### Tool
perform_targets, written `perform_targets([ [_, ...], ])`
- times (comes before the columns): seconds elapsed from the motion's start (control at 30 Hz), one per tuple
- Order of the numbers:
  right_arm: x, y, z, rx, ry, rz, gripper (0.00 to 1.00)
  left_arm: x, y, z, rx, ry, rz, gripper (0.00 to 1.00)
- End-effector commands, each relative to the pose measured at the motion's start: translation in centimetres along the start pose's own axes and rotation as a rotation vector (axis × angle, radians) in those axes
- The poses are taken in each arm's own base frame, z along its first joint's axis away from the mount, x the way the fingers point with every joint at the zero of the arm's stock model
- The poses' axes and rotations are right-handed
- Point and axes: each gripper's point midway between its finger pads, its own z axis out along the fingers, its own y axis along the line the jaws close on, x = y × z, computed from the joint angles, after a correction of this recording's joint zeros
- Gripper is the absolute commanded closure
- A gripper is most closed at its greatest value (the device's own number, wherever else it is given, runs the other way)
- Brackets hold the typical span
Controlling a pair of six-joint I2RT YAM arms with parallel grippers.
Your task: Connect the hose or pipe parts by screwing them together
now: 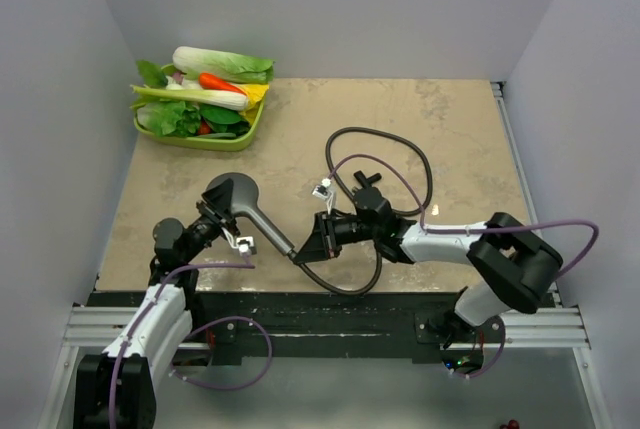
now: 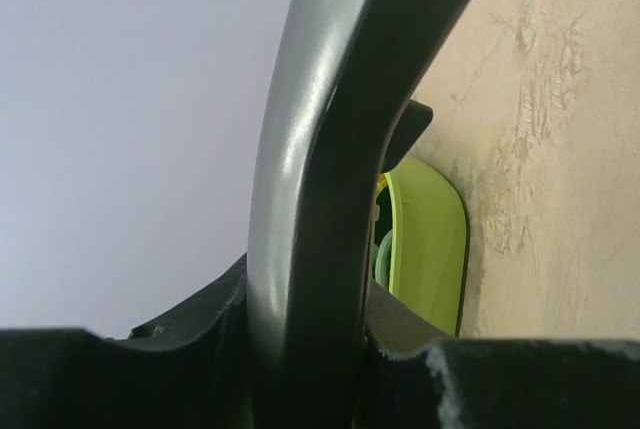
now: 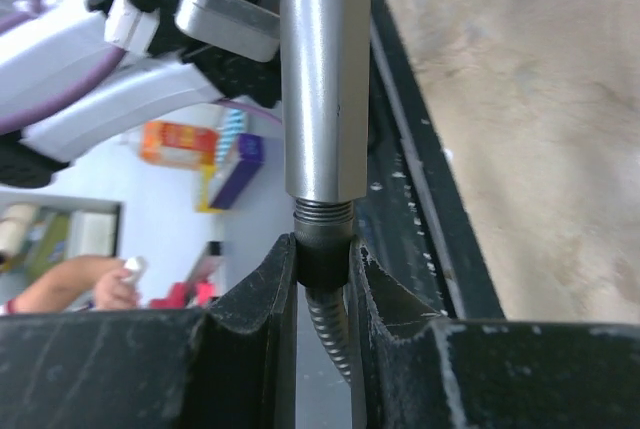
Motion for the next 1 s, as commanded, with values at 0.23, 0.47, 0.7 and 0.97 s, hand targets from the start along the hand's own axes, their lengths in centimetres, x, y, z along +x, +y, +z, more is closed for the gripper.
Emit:
perform_targets([
  [0.23,-6.4,9.8,-2.8,-0.586,-0.238,-0.097,0.87,-4.4,-1.7,0.0,0.012,-0.199,-0.084,1.0],
  [0.47,-7.8,5.9,-2.8,-0.319,-0.281,-0.201,0.43,-4.2,-1.7,0.0,0.012,-0.189,-0.086,1.0],
  [0.7,-10.8,0.8,-4.2,0.246,-0.234,-0.302,0.19,-4.2,-1.7,0.0,0.013,-0.188,-0.089,1.0],
  [0.97,-9.0,2.5,-7.6,0.733,-0.178,-0.541,0.19,-0.9,-3.1,0.9,0.1,-0.05,-0.136,1.0],
])
